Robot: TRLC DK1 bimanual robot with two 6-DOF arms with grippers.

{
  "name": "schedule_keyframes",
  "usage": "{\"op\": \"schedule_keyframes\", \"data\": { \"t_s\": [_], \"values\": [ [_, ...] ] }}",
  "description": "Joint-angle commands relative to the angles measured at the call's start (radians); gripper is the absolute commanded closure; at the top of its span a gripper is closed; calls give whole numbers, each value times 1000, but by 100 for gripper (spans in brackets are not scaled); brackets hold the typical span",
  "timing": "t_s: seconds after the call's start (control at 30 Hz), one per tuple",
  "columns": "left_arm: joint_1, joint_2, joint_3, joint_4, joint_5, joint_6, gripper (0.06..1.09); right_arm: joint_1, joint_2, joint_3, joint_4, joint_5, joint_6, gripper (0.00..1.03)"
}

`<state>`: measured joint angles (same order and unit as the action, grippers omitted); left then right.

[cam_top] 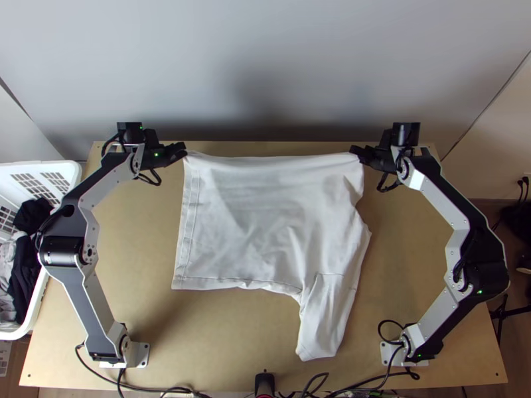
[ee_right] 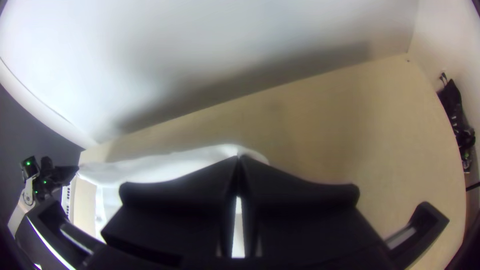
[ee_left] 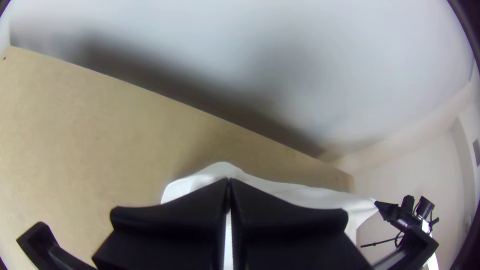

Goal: Fold the t-shirt

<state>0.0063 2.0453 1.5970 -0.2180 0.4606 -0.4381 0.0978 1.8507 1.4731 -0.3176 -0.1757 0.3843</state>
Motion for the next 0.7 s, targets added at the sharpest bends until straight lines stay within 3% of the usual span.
{"op": "schedule_keyframes", "data": {
  "t_s": [0.0, 0.33, 0.67],
  "values": [
    [-14, -30, 14, -87, 24, 36, 105, 8, -5, 44, -144, -11, -15, 100],
    [6, -47, 43, -307, 76, 150, 105, -18, -64, 30, -319, -16, -84, 100],
    [31, -86, 38, -460, 173, 276, 105, -24, -229, -86, -367, -76, -200, 100]
  ]
}}
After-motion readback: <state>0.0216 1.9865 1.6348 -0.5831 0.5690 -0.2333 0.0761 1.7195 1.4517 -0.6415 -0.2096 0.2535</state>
